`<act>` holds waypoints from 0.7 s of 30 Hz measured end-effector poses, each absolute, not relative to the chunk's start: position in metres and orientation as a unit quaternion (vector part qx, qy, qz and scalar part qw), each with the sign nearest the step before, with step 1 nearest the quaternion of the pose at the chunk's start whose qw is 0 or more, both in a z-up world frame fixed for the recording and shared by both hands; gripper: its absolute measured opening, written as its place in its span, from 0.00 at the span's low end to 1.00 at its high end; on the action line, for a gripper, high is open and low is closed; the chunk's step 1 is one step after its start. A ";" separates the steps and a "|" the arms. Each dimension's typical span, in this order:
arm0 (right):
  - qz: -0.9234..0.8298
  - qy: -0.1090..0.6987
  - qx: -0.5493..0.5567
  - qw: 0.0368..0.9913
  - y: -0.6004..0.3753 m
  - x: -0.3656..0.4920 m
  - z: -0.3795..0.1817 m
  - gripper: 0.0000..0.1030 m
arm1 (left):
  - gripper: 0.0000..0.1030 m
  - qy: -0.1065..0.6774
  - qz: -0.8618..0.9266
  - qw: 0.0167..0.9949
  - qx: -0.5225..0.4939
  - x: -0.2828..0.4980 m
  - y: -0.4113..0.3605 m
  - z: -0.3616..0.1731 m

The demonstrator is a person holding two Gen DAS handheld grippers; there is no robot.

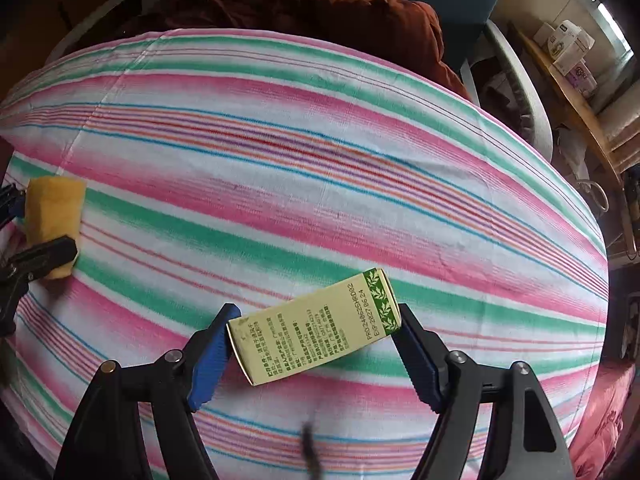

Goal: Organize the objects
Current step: 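Carry the green box and yellow sponge over the gold tray with both tools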

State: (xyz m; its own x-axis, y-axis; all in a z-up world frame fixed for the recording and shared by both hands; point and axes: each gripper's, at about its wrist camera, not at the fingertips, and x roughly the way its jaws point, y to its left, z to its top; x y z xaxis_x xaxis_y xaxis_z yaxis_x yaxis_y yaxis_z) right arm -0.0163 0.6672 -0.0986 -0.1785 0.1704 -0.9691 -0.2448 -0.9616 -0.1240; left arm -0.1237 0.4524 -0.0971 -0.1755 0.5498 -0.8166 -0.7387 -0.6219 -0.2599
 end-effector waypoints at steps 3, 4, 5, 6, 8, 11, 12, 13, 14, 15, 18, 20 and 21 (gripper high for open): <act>0.777 0.062 -0.609 0.147 0.659 -0.002 -0.088 0.76 | 0.64 0.110 0.764 0.418 -0.480 -0.119 0.453 -0.096; 0.784 0.077 -0.599 0.146 0.654 0.004 -0.084 0.76 | 0.63 0.114 0.765 0.416 -0.478 -0.117 0.452 -0.095; 0.789 0.090 -0.590 0.147 0.649 0.010 -0.080 0.76 | 0.62 0.118 0.767 0.413 -0.476 -0.114 0.450 -0.094; 0.793 0.102 -0.582 0.146 0.643 0.014 -0.077 0.76 | 0.61 0.118 0.768 0.412 -0.477 -0.112 0.448 -0.094; 0.802 0.120 -0.567 0.140 0.632 0.024 -0.073 0.76 | 0.60 0.122 0.766 0.413 -0.478 -0.107 0.441 -0.092; 0.809 0.135 -0.556 0.134 0.613 0.037 -0.067 0.76 | 0.59 0.117 0.766 0.409 -0.483 -0.099 0.424 -0.087; 0.811 0.139 -0.552 0.131 0.607 0.038 -0.065 0.76 | 0.59 0.116 0.768 0.409 -0.479 -0.095 0.416 -0.083; 0.813 0.144 -0.549 0.130 0.601 0.041 -0.061 0.76 | 0.60 0.117 0.773 0.407 -0.473 -0.091 0.408 -0.078; 0.815 0.149 -0.546 0.128 0.596 0.037 -0.060 0.76 | 0.60 0.114 0.776 0.405 -0.470 -0.087 0.398 -0.073; 0.817 0.152 -0.542 0.126 0.590 0.035 -0.057 0.76 | 0.60 0.110 0.779 0.404 -0.466 -0.084 0.387 -0.068; 0.826 0.158 -0.528 0.120 0.575 0.040 -0.042 0.76 | 0.60 0.110 0.795 0.393 -0.448 -0.074 0.361 -0.053; 0.833 0.157 -0.519 0.114 0.558 0.040 -0.032 0.76 | 0.60 0.106 0.810 0.383 -0.431 -0.068 0.337 -0.041; 0.836 0.157 -0.514 0.110 0.551 0.038 -0.029 0.76 | 0.61 0.107 0.819 0.376 -0.420 -0.064 0.325 -0.034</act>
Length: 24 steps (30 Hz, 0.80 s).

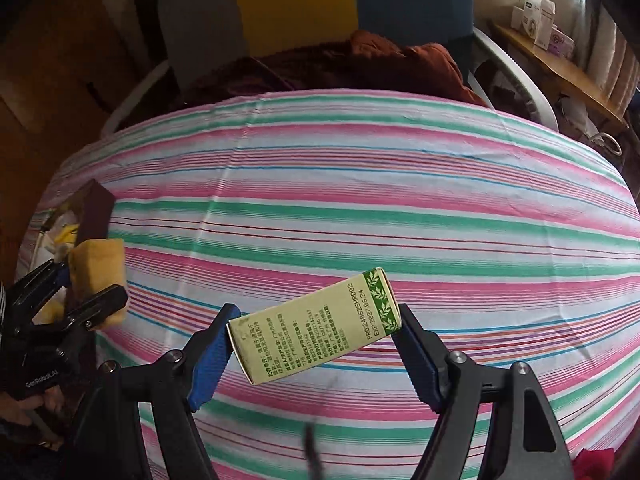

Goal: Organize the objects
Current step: 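Carry the green box and yellow sponge over the gold tray with both tools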

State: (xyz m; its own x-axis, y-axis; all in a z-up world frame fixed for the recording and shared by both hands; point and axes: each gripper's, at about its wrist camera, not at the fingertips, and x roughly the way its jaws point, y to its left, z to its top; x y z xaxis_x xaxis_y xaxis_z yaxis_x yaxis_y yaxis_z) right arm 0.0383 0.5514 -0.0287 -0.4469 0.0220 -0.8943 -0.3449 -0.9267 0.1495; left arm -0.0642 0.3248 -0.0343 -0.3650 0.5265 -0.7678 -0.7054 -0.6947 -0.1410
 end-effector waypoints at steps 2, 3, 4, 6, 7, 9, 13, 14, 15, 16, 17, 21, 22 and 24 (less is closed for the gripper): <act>0.841 0.159 -0.507 0.101 0.537 0.033 -0.025 0.76 | 0.61 0.105 0.832 0.367 -0.403 -0.060 0.307 -0.025; 0.844 0.161 -0.503 0.095 0.528 0.031 -0.023 0.76 | 0.61 0.105 0.837 0.363 -0.395 -0.058 0.299 -0.020; 0.846 0.163 -0.500 0.090 0.521 0.029 -0.023 0.76 | 0.61 0.104 0.843 0.359 -0.386 -0.056 0.290 -0.014; 0.850 0.168 -0.493 0.078 0.505 0.025 -0.021 0.76 | 0.61 0.101 0.856 0.352 -0.366 -0.053 0.272 -0.003; 0.851 0.170 -0.491 0.074 0.498 0.023 -0.020 0.76 | 0.61 0.101 0.861 0.347 -0.358 -0.051 0.264 0.001; 0.853 0.175 -0.487 0.062 0.483 0.020 -0.018 0.76 | 0.62 0.098 0.867 0.341 -0.349 -0.049 0.249 0.008; 0.857 0.180 -0.482 0.039 0.455 0.009 -0.019 0.76 | 0.62 0.089 0.878 0.326 -0.337 -0.046 0.226 0.017; 0.857 0.180 -0.481 0.032 0.449 0.007 -0.018 0.76 | 0.62 0.085 0.880 0.323 -0.336 -0.046 0.219 0.018; 0.858 0.180 -0.480 0.025 0.442 0.005 -0.017 0.76 | 0.62 0.083 0.882 0.320 -0.336 -0.045 0.214 0.019; 0.860 0.178 -0.479 0.019 0.434 0.003 -0.016 0.76 | 0.62 0.082 0.884 0.316 -0.335 -0.045 0.209 0.019; 0.861 0.177 -0.477 0.013 0.427 0.001 -0.015 0.76 | 0.62 0.079 0.886 0.313 -0.334 -0.045 0.204 0.019; 0.865 0.168 -0.473 -0.010 0.398 -0.006 -0.009 0.76 | 0.62 0.070 0.890 0.303 -0.334 -0.041 0.187 0.018; 0.865 0.167 -0.472 -0.015 0.393 -0.008 -0.008 0.76 | 0.62 0.069 0.891 0.302 -0.334 -0.040 0.183 0.017; 0.867 0.162 -0.471 -0.025 0.380 -0.011 -0.007 0.76 | 0.62 0.064 0.891 0.298 -0.338 -0.039 0.175 0.014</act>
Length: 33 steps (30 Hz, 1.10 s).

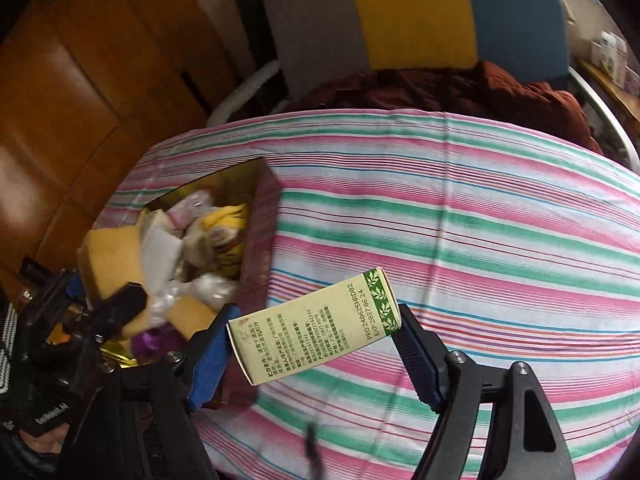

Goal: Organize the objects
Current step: 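Carry the green box and yellow sponge over the gold tray with both tools, then open the right tool to drop the green box while the left drops the sponge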

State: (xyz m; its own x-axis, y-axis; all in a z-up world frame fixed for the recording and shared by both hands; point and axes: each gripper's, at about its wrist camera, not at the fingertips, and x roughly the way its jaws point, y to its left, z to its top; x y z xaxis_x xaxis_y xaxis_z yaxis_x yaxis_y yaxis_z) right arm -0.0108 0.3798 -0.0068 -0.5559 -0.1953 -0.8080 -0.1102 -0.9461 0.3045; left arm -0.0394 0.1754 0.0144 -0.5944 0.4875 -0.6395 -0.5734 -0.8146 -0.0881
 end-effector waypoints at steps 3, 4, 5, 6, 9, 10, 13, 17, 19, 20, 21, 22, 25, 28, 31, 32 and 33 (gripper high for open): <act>-0.869 -0.153 0.469 0.039 0.361 -0.014 -0.003 0.76 | 0.62 0.052 0.893 0.290 -0.341 -0.038 0.158 0.011; -0.870 -0.150 0.468 0.044 0.355 -0.015 -0.001 0.76 | 0.62 0.045 0.894 0.287 -0.342 -0.038 0.150 0.011; -0.870 -0.145 0.468 0.050 0.349 -0.016 0.000 0.76 | 0.62 0.038 0.895 0.282 -0.343 -0.038 0.141 0.011; -0.871 -0.138 0.468 0.058 0.341 -0.016 0.001 0.76 | 0.62 0.030 0.897 0.277 -0.344 -0.038 0.132 0.010; -0.874 -0.114 0.465 0.083 0.317 -0.019 0.006 0.76 | 0.62 0.004 0.902 0.257 -0.347 -0.041 0.100 0.010; -0.875 -0.106 0.463 0.093 0.308 -0.021 0.007 0.76 | 0.62 -0.006 0.905 0.248 -0.347 -0.042 0.087 0.010; -0.874 -0.079 0.464 0.119 0.286 -0.026 0.008 0.76 | 0.62 -0.033 0.912 0.213 -0.349 -0.045 0.046 0.006; -0.868 -0.055 0.471 0.144 0.261 -0.040 0.002 0.76 | 0.62 -0.058 0.915 0.173 -0.359 -0.043 0.001 -0.006; -0.867 -0.050 0.473 0.146 0.252 -0.050 0.000 0.76 | 0.62 -0.064 0.914 0.164 -0.367 -0.040 -0.011 -0.013; -0.867 -0.049 0.474 0.147 0.248 -0.055 -0.003 0.76 | 0.62 -0.065 0.912 0.163 -0.370 -0.038 -0.014 -0.017; -0.866 -0.049 0.478 0.142 0.244 -0.062 -0.006 0.76 | 0.62 -0.064 0.911 0.165 -0.373 -0.037 -0.014 -0.021; -0.865 -0.047 0.480 0.140 0.241 -0.066 -0.008 0.76 | 0.62 -0.062 0.909 0.168 -0.376 -0.035 -0.013 -0.024; -0.860 -0.041 0.491 0.131 0.234 -0.080 -0.019 0.76 | 0.62 -0.060 0.903 0.186 -0.382 -0.033 -0.003 -0.030; -0.856 -0.048 0.498 0.129 0.236 -0.087 -0.026 0.77 | 0.62 -0.049 0.897 0.208 -0.387 -0.035 0.014 -0.033; -0.855 -0.064 0.501 0.119 0.241 -0.093 -0.029 0.77 | 0.62 -0.039 0.890 0.222 -0.397 -0.039 0.034 -0.039; -0.854 -0.068 0.502 0.118 0.244 -0.095 -0.030 0.77 | 0.62 -0.037 0.888 0.223 -0.401 -0.041 0.038 -0.041; -0.854 -0.071 0.502 0.117 0.246 -0.096 -0.031 0.77 | 0.62 -0.037 0.886 0.224 -0.404 -0.043 0.042 -0.043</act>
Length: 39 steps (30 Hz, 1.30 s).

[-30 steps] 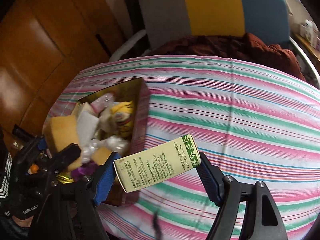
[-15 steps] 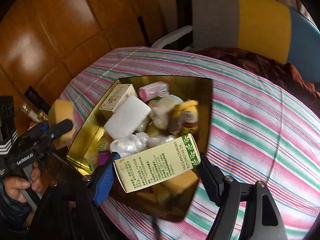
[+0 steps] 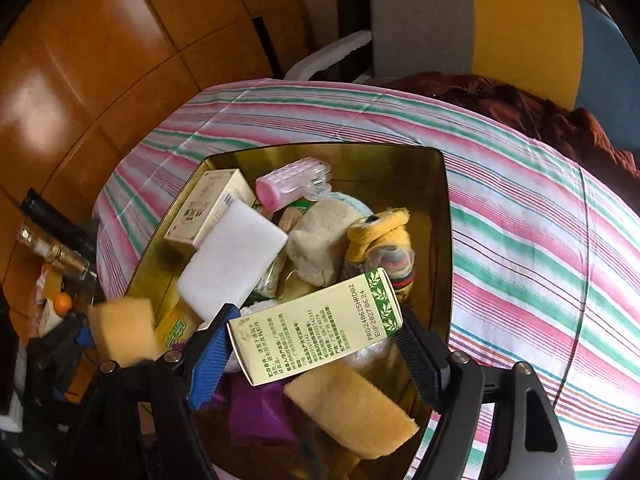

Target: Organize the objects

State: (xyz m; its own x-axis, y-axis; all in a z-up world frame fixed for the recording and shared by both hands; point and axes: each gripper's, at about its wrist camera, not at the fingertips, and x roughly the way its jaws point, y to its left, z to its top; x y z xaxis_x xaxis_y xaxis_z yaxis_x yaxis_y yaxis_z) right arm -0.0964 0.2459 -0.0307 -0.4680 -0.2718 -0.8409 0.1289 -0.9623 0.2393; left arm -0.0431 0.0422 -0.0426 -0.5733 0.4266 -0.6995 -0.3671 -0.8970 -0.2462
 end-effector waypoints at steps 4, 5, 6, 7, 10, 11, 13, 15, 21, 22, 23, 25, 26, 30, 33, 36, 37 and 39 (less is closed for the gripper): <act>-0.852 -0.076 0.506 0.111 0.248 -0.105 -0.036 0.79 | 0.63 -0.028 0.884 0.218 -0.412 -0.051 0.059 -0.048; -0.851 -0.081 0.507 0.110 0.248 -0.107 -0.037 0.83 | 0.63 -0.027 0.884 0.216 -0.413 -0.053 0.061 -0.049; -0.851 -0.086 0.507 0.110 0.249 -0.108 -0.038 0.84 | 0.64 -0.027 0.884 0.216 -0.415 -0.054 0.064 -0.050; -0.852 -0.093 0.503 0.112 0.250 -0.108 -0.038 0.86 | 0.65 -0.026 0.884 0.213 -0.416 -0.056 0.067 -0.051; -0.854 -0.112 0.495 0.113 0.254 -0.106 -0.035 0.90 | 0.67 -0.023 0.882 0.211 -0.420 -0.060 0.071 -0.054; -0.855 -0.114 0.493 0.112 0.255 -0.104 -0.034 0.90 | 0.70 -0.022 0.883 0.210 -0.419 -0.060 0.072 -0.055; -0.858 -0.114 0.488 0.108 0.256 -0.102 -0.032 0.90 | 0.73 -0.021 0.884 0.208 -0.419 -0.060 0.072 -0.056; -0.862 -0.114 0.482 0.103 0.258 -0.099 -0.030 0.90 | 0.79 -0.020 0.884 0.206 -0.420 -0.059 0.072 -0.057; -0.880 -0.099 0.458 0.077 0.259 -0.082 -0.022 0.96 | 0.93 -0.016 0.893 0.188 -0.408 -0.056 0.064 -0.054; -0.883 -0.093 0.455 0.072 0.258 -0.080 -0.021 0.96 | 0.93 -0.017 0.894 0.185 -0.407 -0.055 0.061 -0.053; -0.885 -0.088 0.451 0.069 0.257 -0.077 -0.020 0.96 | 0.94 -0.017 0.895 0.183 -0.405 -0.054 0.059 -0.052; -0.890 -0.076 0.446 0.056 0.255 -0.072 -0.019 0.96 | 0.96 -0.016 0.898 0.176 -0.403 -0.052 0.056 -0.051; -0.893 -0.073 0.442 0.050 0.255 -0.070 -0.018 0.96 | 0.97 -0.017 0.899 0.174 -0.402 -0.051 0.054 -0.050; -0.899 -0.062 0.432 0.033 0.255 -0.063 -0.017 0.99 | 0.98 -0.009 0.905 0.163 -0.393 -0.047 0.052 -0.046; -0.902 -0.055 0.428 0.026 0.254 -0.057 -0.017 0.99 | 0.99 -0.005 0.911 0.152 -0.383 -0.043 0.050 -0.040; -0.905 -0.052 0.421 0.014 0.254 -0.051 -0.016 1.00 | 1.00 -0.002 0.918 0.142 -0.371 -0.039 0.048 -0.033; -0.906 -0.053 0.419 0.012 0.254 -0.050 -0.015 1.00 | 1.00 -0.001 0.920 0.138 -0.367 -0.038 0.048 -0.031; -0.908 -0.052 0.415 0.009 0.253 -0.046 -0.015 1.00 | 1.00 0.001 0.923 0.130 -0.362 -0.035 0.046 -0.027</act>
